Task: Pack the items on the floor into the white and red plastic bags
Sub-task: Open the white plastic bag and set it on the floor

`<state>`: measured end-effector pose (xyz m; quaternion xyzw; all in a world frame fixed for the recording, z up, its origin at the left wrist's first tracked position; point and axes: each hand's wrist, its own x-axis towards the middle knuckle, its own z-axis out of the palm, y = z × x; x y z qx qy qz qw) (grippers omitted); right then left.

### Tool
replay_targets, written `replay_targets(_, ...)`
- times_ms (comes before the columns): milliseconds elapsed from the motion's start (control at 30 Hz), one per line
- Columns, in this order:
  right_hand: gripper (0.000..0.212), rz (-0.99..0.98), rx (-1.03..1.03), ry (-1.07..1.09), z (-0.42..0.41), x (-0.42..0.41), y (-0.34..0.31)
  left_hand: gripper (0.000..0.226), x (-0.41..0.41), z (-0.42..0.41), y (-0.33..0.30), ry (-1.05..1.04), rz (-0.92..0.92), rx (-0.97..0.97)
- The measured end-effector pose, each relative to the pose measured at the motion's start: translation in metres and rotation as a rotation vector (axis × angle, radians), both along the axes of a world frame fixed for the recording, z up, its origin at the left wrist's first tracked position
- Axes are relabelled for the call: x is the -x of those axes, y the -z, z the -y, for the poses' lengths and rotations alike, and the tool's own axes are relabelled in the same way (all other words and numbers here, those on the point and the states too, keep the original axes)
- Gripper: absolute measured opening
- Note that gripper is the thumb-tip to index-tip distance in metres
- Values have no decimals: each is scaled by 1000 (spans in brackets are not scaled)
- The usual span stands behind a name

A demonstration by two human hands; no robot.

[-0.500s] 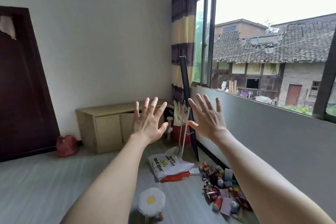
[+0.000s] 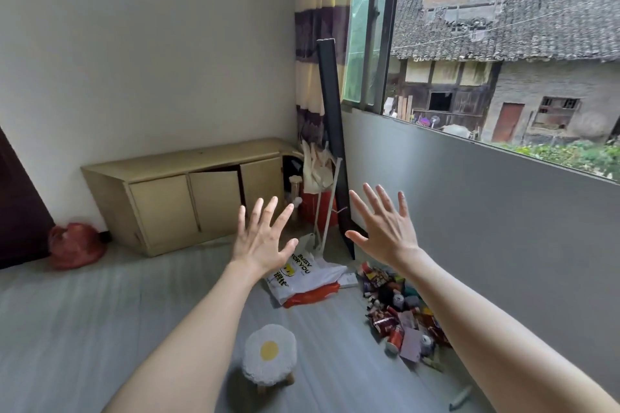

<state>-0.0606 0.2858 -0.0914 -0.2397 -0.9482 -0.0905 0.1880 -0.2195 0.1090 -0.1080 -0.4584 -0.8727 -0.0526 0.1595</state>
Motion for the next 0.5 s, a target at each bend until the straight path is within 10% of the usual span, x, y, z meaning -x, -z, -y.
replay_targets(500, 75, 71, 161, 71, -172, 184, 89, 85, 189, -180, 83, 43, 142, 57)
